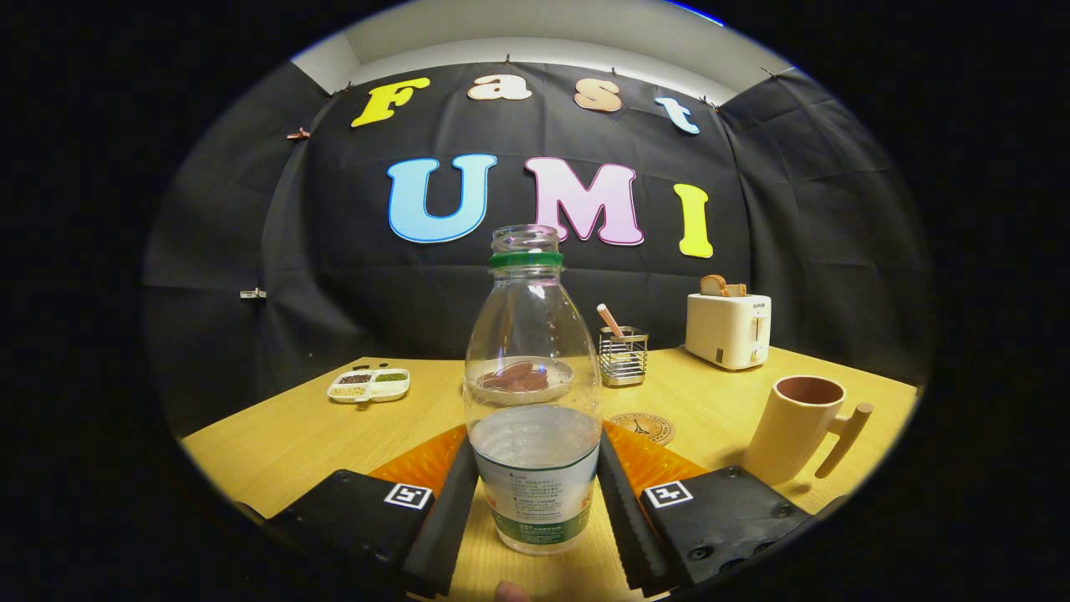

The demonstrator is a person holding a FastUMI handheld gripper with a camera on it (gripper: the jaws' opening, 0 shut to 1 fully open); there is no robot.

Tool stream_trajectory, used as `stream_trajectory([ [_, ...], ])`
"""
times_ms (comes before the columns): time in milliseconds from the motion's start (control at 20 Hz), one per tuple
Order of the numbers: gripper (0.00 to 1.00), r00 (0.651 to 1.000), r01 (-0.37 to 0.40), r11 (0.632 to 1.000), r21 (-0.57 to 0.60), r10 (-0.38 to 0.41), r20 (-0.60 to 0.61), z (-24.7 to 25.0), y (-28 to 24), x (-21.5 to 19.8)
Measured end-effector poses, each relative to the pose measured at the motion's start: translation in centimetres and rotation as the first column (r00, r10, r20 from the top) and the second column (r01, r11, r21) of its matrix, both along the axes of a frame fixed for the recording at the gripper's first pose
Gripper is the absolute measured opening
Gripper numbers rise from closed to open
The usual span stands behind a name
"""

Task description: Take the bottle from table, then pour the juice into the cup, finally place the bottle on the coaster

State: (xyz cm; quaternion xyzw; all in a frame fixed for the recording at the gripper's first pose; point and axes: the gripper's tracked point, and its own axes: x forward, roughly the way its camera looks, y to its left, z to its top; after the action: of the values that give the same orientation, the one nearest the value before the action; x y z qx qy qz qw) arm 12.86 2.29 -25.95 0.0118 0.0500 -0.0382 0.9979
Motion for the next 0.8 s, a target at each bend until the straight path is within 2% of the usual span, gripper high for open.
stream_trajectory([
  [400, 0.76, 1.0, 0.018, 0.998, 0.058, -0.018, -0.003, 3.6, -0.9, -0.9],
  [800, 0.76, 0.999, 0.035, 0.968, 0.249, -0.023, -0.049, 5.1, -3.1, -1.6],
])
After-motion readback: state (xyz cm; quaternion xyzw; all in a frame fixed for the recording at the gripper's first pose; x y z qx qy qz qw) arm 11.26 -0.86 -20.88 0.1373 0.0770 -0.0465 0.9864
